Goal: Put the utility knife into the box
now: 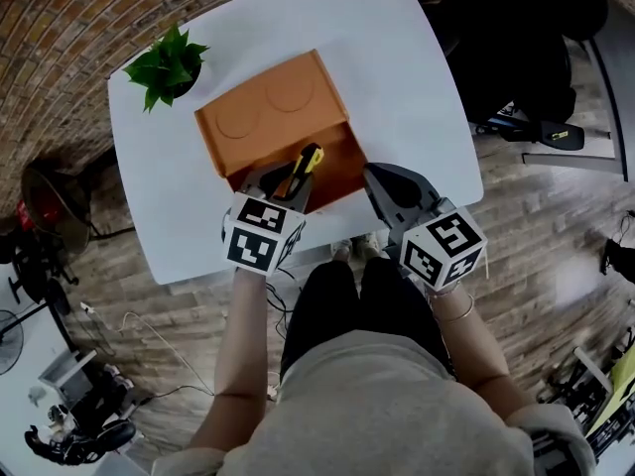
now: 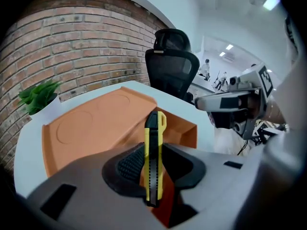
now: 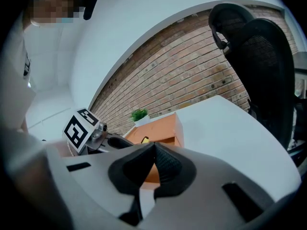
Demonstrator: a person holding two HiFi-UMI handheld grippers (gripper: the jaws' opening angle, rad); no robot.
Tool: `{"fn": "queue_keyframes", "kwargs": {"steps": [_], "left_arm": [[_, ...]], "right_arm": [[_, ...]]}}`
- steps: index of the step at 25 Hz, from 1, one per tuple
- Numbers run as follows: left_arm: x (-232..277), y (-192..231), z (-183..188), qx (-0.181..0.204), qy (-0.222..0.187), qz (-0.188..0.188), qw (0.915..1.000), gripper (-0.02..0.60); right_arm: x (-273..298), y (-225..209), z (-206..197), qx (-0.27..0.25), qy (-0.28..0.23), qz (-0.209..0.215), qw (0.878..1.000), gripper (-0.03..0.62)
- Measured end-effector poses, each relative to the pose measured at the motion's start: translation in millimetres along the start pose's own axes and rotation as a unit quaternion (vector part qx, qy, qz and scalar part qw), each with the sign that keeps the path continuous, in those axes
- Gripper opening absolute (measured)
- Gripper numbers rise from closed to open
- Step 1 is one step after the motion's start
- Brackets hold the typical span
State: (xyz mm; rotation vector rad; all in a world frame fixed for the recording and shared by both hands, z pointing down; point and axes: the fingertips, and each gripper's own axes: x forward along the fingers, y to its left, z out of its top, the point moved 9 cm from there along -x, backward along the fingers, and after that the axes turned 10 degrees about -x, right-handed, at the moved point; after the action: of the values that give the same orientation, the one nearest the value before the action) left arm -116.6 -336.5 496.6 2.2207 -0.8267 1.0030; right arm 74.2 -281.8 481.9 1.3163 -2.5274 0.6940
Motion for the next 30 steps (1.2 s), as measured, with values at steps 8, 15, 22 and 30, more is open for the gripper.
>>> {"fn": "queue_keyframes", "kwargs": {"steps": [8, 15, 22, 30], "left_arm": [[26.5, 4.5, -0.4, 0.010, 0.050, 0.000, 0.9987, 0.110], [43.0, 8.1, -0.8, 0.038, 0.086, 0.010, 0.9956, 0.110], [49.0, 6.4, -4.1, 0.052, 0.109, 0.016, 0.9926, 0.110], [36.7, -3.6, 3.0, 0.050, 0.086, -0.002, 0.9951, 0.150]], "right_arm": [[1.8, -6.0, -4.0, 0.006, 0.009, -0.004, 1.000, -0.002], [2.5, -4.7, -6.6, 0.014, 0.011, -0.001, 1.000, -0.002], [0.4, -4.7, -2.3, 0.009, 0.010, -0.005, 1.000, -0.002], [-11.5, 0.7, 0.2, 0.001, 0.010, -0.001, 1.000, -0.002]]}}
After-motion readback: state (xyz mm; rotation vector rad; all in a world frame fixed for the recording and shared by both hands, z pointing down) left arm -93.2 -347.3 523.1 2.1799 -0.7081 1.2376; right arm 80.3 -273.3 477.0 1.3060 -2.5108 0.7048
